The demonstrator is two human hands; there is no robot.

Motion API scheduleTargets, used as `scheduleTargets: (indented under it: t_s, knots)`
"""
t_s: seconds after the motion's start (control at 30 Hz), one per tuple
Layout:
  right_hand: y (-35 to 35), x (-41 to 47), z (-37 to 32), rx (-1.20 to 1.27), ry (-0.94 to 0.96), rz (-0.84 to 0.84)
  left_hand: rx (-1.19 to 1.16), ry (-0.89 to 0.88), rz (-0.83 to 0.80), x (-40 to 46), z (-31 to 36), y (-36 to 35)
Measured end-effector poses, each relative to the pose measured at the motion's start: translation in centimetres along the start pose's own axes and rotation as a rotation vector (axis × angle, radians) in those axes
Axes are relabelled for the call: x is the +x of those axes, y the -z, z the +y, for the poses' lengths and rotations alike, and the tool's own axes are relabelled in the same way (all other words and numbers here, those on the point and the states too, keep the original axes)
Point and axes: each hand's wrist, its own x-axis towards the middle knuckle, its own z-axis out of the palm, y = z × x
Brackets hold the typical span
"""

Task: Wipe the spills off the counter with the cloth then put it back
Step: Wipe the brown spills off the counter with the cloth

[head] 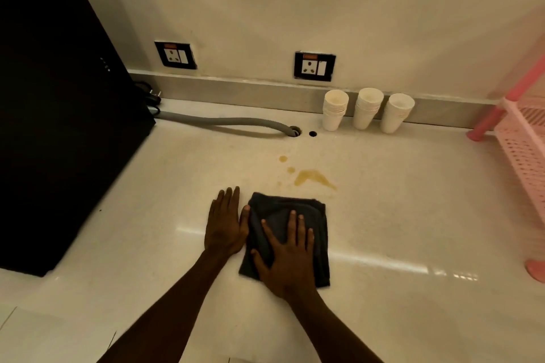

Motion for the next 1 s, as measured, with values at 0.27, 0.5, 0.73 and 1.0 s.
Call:
scheduleTargets:
  t_s: [0.27, 0.5, 0.73, 1.0]
  knots:
    - [3.2, -2.8, 8.7, -0.086, -0.319, 0.042, 0.034, -0.047, 0.037, 4.3, 1.9, -0.2]
    - [6.0, 4.1, 14.3, -0.071, -0.495, 0.112, 0.044, -0.093, -0.066, 6.6, 1.0, -1.5]
    - [5.2, 12.3, 13.6, -0.045, -0.352, 0.017, 0.069, -0.102, -0.05, 6.8, 0.8, -1.8]
    - [4.5, 13.1, 12.7, 0.238, -0.136, 0.012, 0.056, -0.086, -0.074, 6.8, 0.9, -1.6]
